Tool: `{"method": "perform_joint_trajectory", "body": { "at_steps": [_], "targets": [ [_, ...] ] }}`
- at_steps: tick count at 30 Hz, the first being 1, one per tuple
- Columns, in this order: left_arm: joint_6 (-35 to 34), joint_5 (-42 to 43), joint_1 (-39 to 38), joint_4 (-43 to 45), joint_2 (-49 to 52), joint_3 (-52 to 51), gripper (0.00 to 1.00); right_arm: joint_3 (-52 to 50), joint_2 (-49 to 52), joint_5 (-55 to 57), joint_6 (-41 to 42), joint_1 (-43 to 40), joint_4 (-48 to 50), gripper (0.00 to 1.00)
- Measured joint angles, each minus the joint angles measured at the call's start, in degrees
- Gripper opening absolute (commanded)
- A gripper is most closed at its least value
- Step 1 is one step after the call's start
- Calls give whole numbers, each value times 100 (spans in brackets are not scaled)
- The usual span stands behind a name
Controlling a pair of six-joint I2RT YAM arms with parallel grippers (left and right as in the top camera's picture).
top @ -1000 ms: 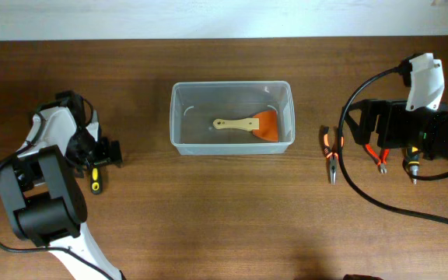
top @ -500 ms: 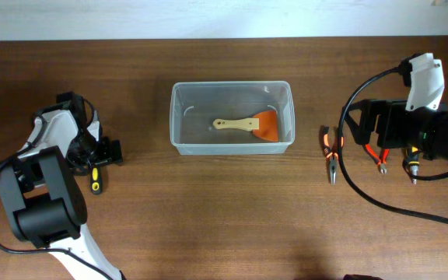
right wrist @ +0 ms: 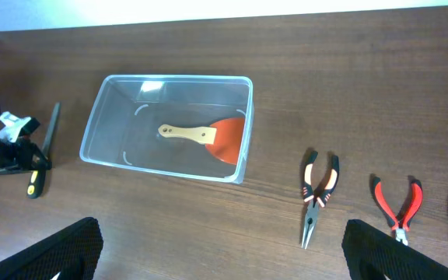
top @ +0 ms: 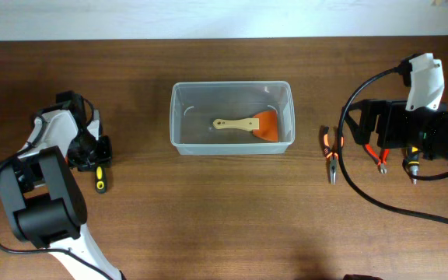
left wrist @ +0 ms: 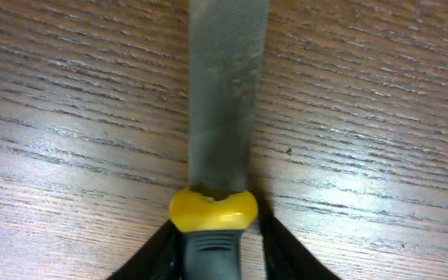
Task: Pack container
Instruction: 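Grasp the yellow-handled file with the left gripper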
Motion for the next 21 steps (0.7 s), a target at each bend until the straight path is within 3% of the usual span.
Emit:
{"method": "perform_joint_trajectory", "body": {
  "at_steps": [3, 6, 7, 15, 21],
  "targets": [
    [0, 0, 0, 9, 0, 0, 26, 0, 0, 0, 2, 0, 0, 99],
    [-13, 0, -2, 26, -4, 0, 4, 0, 0, 0, 4, 0, 2, 99],
    [17, -9, -2, 26, -11, 0, 2, 0, 0, 0, 2, 0, 0, 99],
    [55, 4, 0, -11, -26, 4, 2, 0, 0, 0, 2, 0, 2, 99],
    [348, 415, -13, -767, -17, 295, 2, 0, 0, 0, 2, 0, 2, 99]
  ]
}}
